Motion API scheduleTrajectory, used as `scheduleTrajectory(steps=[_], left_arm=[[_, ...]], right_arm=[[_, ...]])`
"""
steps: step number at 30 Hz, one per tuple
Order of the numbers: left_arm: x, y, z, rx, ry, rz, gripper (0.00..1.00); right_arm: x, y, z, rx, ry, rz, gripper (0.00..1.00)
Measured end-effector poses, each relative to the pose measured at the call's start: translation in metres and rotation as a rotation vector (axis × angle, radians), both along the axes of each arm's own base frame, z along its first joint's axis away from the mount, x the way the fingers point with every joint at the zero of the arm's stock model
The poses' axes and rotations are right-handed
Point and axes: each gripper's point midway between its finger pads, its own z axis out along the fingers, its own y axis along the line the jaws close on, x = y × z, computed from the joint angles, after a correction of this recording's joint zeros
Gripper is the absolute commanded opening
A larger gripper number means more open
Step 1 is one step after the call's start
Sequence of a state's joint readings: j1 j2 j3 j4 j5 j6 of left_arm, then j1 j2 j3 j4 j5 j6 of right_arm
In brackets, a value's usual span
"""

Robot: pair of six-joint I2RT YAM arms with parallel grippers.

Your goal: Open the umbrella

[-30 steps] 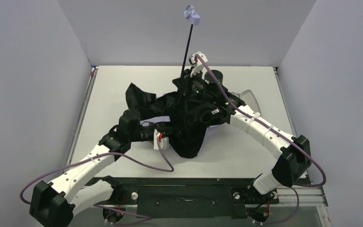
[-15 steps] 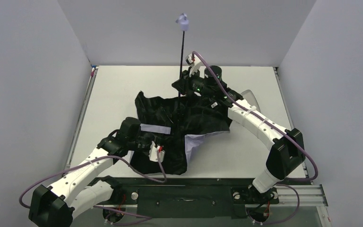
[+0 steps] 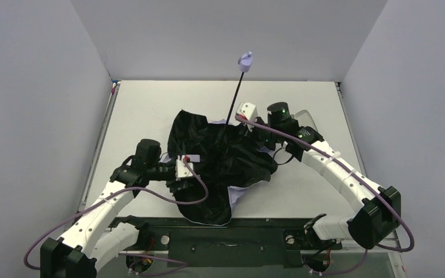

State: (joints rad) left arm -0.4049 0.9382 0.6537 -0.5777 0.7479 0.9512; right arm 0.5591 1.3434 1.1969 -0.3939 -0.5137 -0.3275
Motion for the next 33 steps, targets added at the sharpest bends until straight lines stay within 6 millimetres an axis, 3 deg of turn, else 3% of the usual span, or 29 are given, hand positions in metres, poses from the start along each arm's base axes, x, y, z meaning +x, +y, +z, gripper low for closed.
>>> scheduleTrajectory(steps=[3,6,9,12,16,19,21,24,26,30,33], left_arm=[[0.011,-0.002,0.022,-0.091,0.008,0.101,0.69],[0.031,-0.012,0.046,-0.21,0.032,0.201,0.7],[0.054,-0.03,0.069,-0.306,0.086,0.247,0.7],[0.07,-0.055,0.086,-0.373,0.125,0.238,0.7],[0.052,-0.089,0.086,-0.419,0.165,0.155,0.68],[0.034,-0.106,0.074,-0.431,0.203,0.118,0.6],[0.034,-0.11,0.057,-0.426,0.237,0.151,0.46],[0.043,-0.105,0.025,-0.378,0.284,0.245,0.15],[0.043,-0.101,0.009,-0.344,0.303,0.275,0.06],[0.04,-0.092,0.007,-0.315,0.251,0.261,0.0],[0.025,-0.079,0.005,-0.281,0.187,0.217,0.0]], right_arm=[[-0.028,-0.015,-0.034,-0.114,0.03,0.051,0.3],[-0.052,-0.01,-0.057,-0.205,0.032,0.14,0.28],[-0.073,-0.007,-0.082,-0.272,0.039,0.228,0.24],[-0.086,-0.019,-0.108,-0.339,0.075,0.267,0.26],[-0.1,-0.035,-0.132,-0.397,0.134,0.289,0.36],[-0.098,-0.038,-0.133,-0.387,0.15,0.278,0.41],[-0.094,-0.043,-0.13,-0.364,0.162,0.249,0.43],[-0.085,-0.049,-0.118,-0.313,0.158,0.183,0.44],[-0.079,-0.054,-0.104,-0.276,0.133,0.138,0.45],[-0.07,-0.06,-0.083,-0.202,0.121,0.055,0.52],[-0.054,-0.057,-0.07,-0.124,0.167,-0.032,0.64]])
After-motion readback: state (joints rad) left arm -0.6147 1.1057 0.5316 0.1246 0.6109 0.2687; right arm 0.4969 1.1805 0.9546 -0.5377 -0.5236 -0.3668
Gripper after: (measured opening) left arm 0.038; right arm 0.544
